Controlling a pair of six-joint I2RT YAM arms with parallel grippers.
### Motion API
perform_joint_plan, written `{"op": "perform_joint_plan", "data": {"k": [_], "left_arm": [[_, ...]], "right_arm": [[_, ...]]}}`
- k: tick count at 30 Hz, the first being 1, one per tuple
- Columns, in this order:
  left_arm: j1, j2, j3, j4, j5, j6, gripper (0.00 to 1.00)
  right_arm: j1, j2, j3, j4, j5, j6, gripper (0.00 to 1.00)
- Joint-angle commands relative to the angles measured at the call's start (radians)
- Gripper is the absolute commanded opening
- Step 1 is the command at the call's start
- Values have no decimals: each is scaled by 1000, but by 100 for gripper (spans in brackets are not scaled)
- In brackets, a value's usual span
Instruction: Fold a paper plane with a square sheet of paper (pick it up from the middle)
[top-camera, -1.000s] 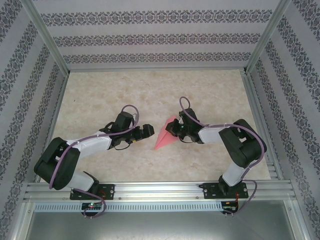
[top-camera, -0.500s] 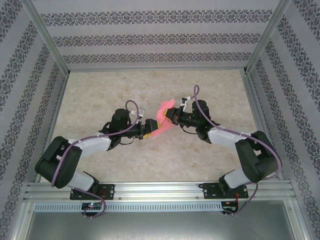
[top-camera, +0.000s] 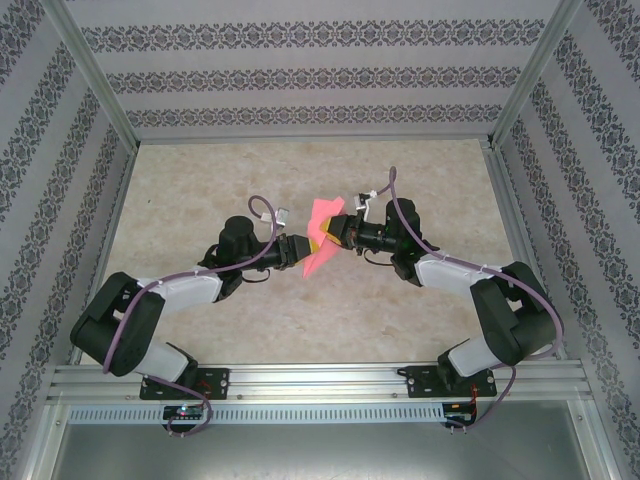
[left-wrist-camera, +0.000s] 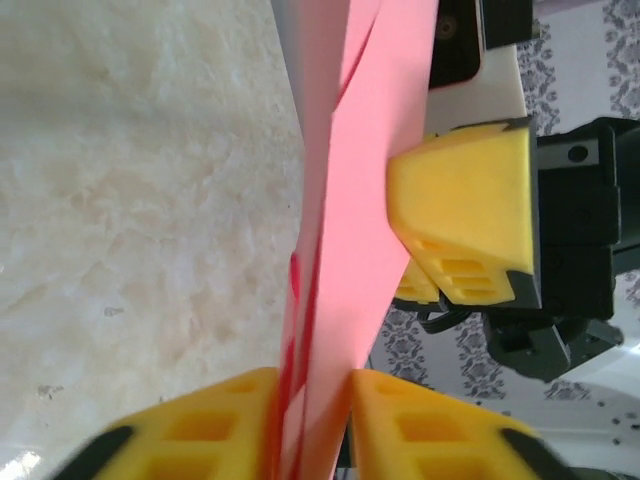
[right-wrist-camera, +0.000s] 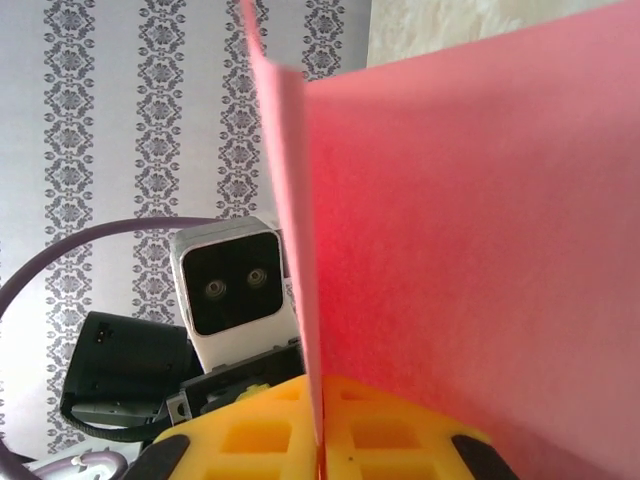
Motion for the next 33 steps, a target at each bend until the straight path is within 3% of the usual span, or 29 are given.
{"op": "perform_joint_plan", "data": {"k": [1,4,7,11,17,21,24,29,33], "left_arm": [[13,-54,2,-54,-54,68,14],[13,-115,26,-239,-111,172,9],[11,-185,84,-524,-221,321,8],[-18,-216,229,-941,-479,510,9],[-143,-79,466,-1326,-929,622,9],[-223,57,588,-1473,-1209,603,10],[-273,157,658,-1544,-1359,575,10],[-320,337,740,-1595,-1440,541,11],[-340,443,783,-1549,-1314,541,21]], "right_arm": [[-3,-14,23,-77,-12,-59,14],[-10,-61,62,-308,58,-176,35],[-11,-144,103,-592,209,-324,50],[-5,-256,124,-869,464,-449,70],[14,-362,89,-994,693,-466,80],[15,-409,56,-1027,773,-439,81],[13,-433,39,-1051,821,-424,81],[2,-456,9,-1076,868,-392,81],[-11,-471,-19,-1081,881,-375,82]]}}
